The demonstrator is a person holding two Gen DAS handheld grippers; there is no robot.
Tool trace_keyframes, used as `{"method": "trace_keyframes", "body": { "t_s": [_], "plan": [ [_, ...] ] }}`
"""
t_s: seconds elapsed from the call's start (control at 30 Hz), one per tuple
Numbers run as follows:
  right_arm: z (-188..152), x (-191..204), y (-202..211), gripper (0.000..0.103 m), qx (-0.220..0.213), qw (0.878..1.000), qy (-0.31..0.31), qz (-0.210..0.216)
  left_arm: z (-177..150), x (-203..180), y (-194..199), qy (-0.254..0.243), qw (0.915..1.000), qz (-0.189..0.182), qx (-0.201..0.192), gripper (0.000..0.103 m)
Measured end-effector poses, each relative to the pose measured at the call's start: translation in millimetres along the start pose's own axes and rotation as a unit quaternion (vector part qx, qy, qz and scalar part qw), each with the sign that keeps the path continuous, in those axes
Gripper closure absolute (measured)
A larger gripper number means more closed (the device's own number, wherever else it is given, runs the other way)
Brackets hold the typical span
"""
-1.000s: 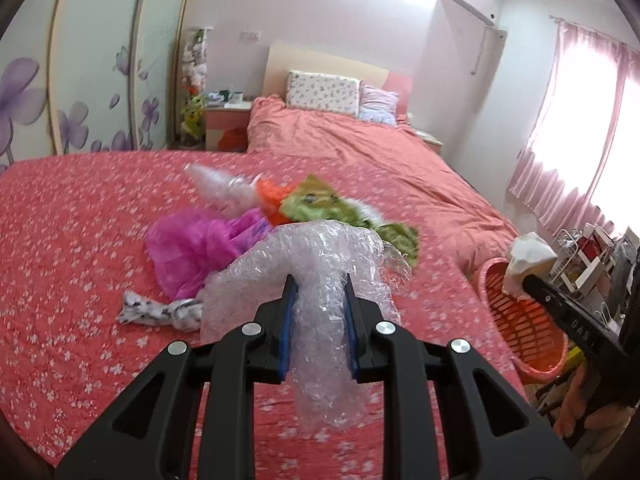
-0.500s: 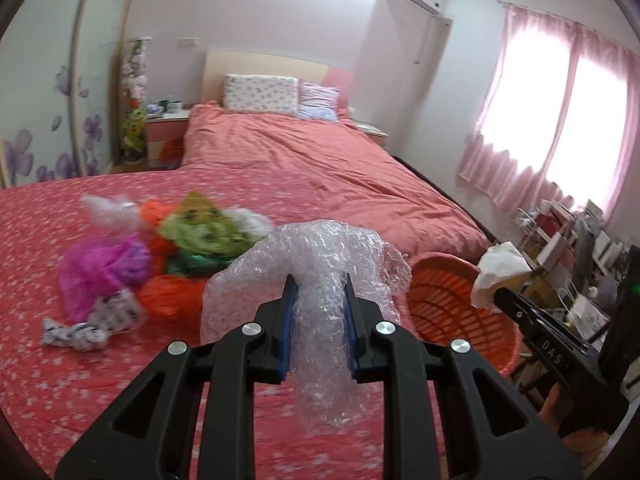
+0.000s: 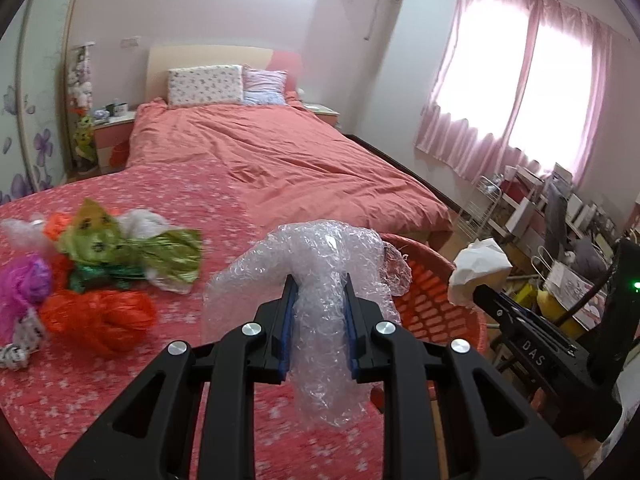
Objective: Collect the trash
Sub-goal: 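Carry tissue and bubble wrap over the basket and open both grippers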
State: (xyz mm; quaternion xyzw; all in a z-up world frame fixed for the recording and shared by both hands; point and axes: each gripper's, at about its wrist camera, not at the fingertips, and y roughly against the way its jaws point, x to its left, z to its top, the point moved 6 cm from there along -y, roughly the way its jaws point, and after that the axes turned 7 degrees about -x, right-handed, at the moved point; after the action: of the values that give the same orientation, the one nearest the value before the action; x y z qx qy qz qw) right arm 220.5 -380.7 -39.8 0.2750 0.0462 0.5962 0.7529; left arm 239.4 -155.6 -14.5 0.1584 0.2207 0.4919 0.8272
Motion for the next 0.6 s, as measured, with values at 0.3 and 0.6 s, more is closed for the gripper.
{"method": "trace_keyframes", "body": {
  "t_s": [0.3, 0.6],
  "plan": [
    [-1, -24, -15, 0.089, 0.005, 1.000, -0.017, -0.019, -7, -30, -25, -0.012, 0.9994, -0.026, 0.018, 0.082],
    [-1, -45, -32, 0.088, 0.010, 0.999, -0.029, -0.033, -13, -47, -48, -0.017, 0.9982, -0.045, 0.036, 0.082]
  ]
}}
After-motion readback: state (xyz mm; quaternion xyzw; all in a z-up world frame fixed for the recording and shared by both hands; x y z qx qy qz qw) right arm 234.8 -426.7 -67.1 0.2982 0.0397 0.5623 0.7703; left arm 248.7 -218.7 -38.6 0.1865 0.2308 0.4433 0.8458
